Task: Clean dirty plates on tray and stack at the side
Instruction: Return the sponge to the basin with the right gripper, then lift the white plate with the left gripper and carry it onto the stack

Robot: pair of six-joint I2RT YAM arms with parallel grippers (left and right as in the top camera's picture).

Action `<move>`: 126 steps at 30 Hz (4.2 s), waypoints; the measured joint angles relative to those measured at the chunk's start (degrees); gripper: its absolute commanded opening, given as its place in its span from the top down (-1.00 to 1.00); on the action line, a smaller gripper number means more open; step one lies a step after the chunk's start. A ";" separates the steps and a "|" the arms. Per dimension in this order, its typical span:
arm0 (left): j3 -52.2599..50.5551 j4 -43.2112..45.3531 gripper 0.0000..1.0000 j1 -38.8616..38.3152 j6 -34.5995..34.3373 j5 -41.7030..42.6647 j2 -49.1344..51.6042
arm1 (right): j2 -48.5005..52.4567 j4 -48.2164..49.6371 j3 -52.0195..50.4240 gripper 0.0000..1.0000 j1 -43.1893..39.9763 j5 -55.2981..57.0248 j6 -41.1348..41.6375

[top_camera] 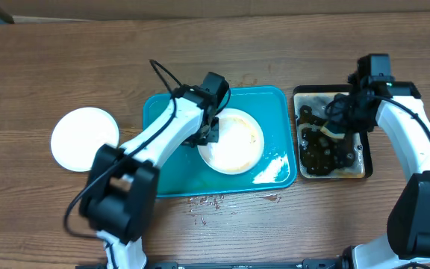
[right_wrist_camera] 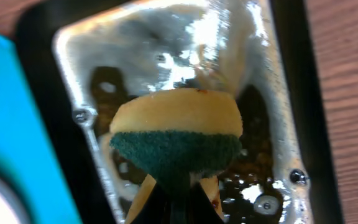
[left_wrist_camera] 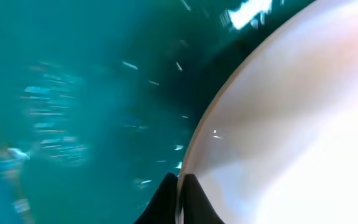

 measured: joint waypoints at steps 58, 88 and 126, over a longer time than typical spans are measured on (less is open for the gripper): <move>-0.15 -1.11 0.92 -18.16 -0.44 -59.63 -13.57 | 0.09 7.04 -10.23 0.92 -0.22 -3.15 -1.77; -0.17 -5.66 0.92 -15.63 -2.38 -52.50 -13.57 | 8.48 0.46 -3.08 0.92 -0.22 -4.26 -11.85; -0.17 -12.85 0.92 24.24 -12.96 -30.29 -14.47 | 5.86 14.16 -11.30 0.91 -0.22 -4.42 -9.60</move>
